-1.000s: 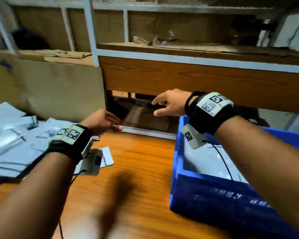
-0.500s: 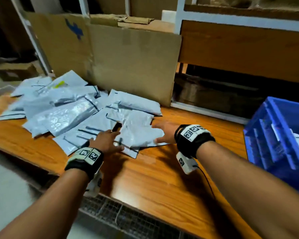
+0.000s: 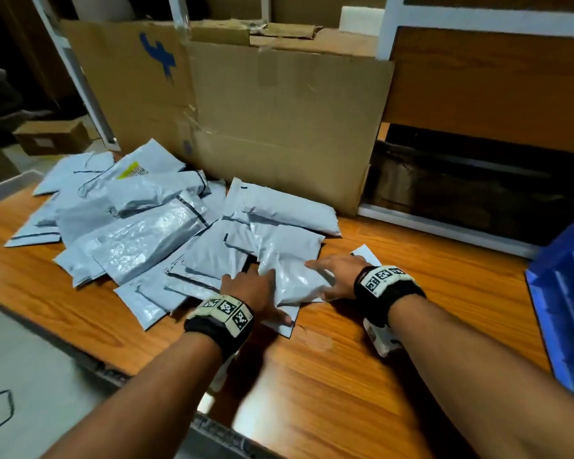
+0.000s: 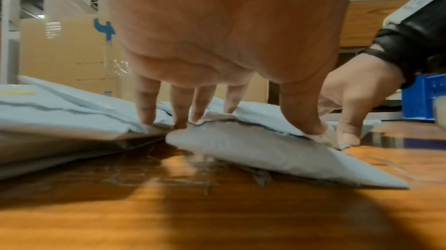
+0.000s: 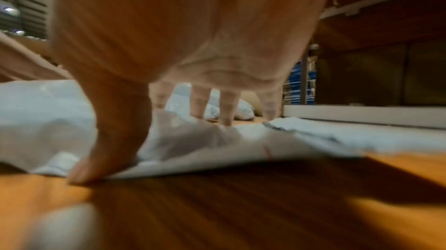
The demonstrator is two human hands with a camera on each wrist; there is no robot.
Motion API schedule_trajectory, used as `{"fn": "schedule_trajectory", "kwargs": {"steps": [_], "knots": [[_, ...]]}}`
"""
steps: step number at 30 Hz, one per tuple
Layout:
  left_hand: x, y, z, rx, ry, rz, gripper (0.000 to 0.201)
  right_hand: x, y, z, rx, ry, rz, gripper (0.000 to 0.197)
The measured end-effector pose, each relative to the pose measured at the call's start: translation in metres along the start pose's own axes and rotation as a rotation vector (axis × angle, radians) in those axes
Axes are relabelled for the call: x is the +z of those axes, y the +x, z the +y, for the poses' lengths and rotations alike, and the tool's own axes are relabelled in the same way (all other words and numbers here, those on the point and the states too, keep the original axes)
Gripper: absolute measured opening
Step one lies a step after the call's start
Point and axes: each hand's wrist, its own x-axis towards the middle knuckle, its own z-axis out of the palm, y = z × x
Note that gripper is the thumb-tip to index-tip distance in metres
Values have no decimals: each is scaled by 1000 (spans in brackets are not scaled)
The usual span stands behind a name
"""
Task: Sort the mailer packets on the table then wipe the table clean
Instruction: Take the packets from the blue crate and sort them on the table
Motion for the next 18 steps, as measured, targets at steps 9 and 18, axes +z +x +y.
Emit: {"fn": "schedule_trajectory", "kwargs": {"steps": [9, 18], "knots": [[-17, 24, 6, 163, -515, 29, 75, -4, -36, 45, 397, 177, 237, 63], [-14, 34, 37, 227, -62, 26, 88, 36, -61, 36, 832, 291, 159, 63]]}}
